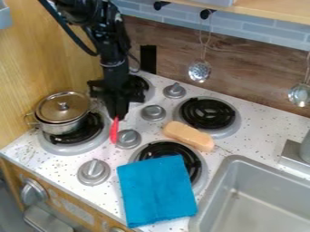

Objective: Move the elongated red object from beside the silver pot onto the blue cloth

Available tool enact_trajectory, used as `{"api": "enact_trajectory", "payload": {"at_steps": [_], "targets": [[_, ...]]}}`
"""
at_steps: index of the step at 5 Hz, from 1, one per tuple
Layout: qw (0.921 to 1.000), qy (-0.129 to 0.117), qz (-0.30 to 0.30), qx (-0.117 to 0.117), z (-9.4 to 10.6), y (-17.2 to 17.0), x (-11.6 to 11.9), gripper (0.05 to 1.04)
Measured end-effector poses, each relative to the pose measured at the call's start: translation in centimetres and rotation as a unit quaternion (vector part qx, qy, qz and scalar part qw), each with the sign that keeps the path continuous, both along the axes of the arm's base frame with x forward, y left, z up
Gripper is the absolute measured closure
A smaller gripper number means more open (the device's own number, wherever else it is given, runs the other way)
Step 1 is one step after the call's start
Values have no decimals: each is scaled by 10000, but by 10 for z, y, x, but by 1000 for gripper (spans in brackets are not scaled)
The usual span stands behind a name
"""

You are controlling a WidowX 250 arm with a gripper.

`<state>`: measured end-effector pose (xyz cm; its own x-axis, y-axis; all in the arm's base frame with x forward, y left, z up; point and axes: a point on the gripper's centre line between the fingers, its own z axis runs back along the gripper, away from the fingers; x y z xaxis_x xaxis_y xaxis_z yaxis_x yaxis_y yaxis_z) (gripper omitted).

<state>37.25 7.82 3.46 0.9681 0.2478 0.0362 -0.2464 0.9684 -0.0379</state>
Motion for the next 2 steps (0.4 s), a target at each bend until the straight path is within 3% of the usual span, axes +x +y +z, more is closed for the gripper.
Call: {"api": "enact_trajectory", "payload": {"at_steps": [2], "targets": [[9997, 59, -213, -132, 12, -9, -21, 965]]}}
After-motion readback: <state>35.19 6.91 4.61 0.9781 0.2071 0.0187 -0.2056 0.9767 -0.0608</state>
